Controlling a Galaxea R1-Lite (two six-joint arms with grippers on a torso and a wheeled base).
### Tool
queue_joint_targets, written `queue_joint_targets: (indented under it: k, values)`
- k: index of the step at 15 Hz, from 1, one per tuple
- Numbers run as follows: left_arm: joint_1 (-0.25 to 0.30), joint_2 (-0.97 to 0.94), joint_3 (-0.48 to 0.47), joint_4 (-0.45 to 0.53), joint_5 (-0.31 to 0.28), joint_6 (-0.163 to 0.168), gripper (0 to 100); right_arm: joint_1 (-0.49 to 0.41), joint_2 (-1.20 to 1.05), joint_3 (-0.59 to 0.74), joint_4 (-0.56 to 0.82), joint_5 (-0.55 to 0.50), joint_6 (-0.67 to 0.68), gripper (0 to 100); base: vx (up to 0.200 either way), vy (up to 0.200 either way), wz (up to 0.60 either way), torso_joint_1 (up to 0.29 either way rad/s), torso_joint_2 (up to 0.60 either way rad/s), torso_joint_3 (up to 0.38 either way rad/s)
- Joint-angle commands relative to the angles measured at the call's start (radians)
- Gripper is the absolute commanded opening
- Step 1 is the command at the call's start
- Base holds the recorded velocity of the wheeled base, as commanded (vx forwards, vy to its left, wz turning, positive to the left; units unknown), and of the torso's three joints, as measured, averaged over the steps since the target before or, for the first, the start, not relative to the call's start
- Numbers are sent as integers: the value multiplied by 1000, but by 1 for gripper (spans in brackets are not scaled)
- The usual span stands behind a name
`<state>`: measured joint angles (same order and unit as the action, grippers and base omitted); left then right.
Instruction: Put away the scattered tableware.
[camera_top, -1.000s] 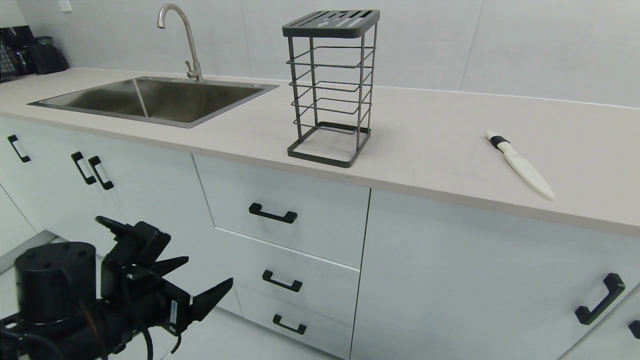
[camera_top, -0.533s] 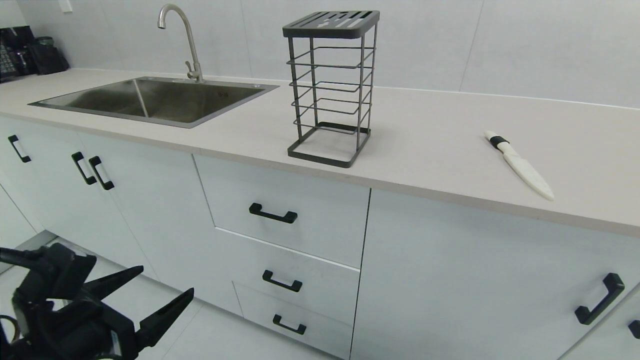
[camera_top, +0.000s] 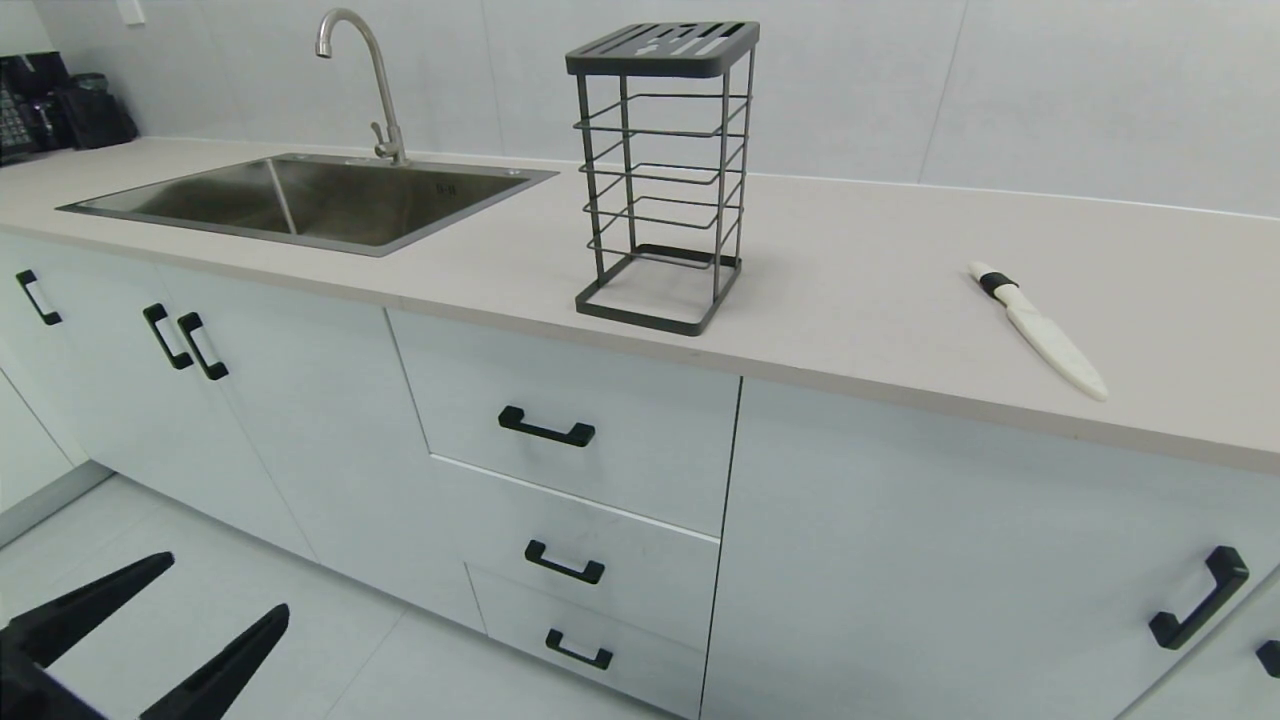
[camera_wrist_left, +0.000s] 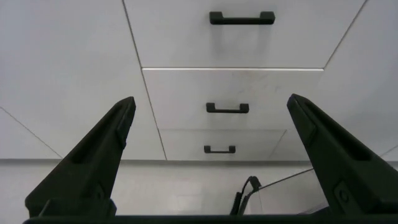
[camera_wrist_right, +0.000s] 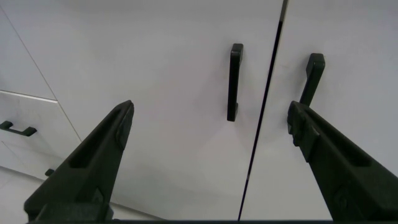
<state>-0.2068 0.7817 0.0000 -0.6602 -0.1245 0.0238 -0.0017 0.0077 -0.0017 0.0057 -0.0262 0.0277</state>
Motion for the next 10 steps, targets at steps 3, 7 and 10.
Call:
queue_joint_targets:
  k: [3, 7, 10]
  values:
    - [98, -446, -2, 211, -38, -48, 100, 0, 2, 0, 0, 0, 0, 100, 0, 0, 0, 0, 0, 0]
    - [161, -627, 0, 395, -64, -50, 100, 0, 2, 0, 0, 0, 0, 100, 0, 0, 0, 0, 0, 0]
    - [204, -753, 0, 571, -66, -48, 100, 0, 2, 0, 0, 0, 0, 100, 0, 0, 0, 0, 0, 0]
